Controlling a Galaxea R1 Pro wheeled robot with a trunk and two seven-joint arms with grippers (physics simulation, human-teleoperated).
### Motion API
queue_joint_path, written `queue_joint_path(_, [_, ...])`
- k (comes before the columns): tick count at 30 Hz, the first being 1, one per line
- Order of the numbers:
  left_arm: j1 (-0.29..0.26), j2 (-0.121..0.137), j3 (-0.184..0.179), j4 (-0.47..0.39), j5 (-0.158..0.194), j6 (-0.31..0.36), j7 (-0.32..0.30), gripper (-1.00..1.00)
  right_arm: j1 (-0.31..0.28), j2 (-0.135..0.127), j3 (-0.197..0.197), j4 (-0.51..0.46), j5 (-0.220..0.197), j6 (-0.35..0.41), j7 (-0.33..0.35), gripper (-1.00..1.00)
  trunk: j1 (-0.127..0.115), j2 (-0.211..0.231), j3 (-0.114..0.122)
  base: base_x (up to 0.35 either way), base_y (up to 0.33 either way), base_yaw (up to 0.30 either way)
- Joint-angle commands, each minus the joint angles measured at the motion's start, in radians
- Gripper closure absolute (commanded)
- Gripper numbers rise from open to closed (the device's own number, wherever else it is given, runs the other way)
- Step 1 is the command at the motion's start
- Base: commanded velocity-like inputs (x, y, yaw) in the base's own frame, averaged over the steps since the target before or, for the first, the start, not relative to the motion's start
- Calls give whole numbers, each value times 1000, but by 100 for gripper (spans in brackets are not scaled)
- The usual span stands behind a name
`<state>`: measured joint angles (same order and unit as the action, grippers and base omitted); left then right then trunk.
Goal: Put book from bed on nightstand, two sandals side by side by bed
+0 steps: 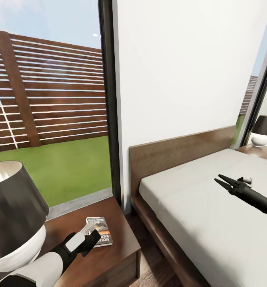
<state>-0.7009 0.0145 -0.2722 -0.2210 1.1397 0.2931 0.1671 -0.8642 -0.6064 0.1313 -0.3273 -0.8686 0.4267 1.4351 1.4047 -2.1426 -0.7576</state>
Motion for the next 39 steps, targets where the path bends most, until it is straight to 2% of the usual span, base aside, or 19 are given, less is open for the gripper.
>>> queue_joint_path(1, [0,1,-7,-3,9,3,8,100,-1,-1,8,1,-10,10,2,-100,0,-1,-1,0,0,0])
queue_joint_path(30, [0,-1,-7,-5,9,3,7,100,-1,-1,8,1,-10,10,2,-100,0,-1,-1,0,0,0])
queue_joint_path(34, [0,-1,-7,-5,9,4,7,100,-1,-1,8,1,-10,10,2,-100,15,-29,-14,0,0,0])
queue_joint_path(39, [0,-1,-7,-5,9,3,6,100,-1,-1,8,1,-10,10,2,-100,15,-29,-14,0,0,0])
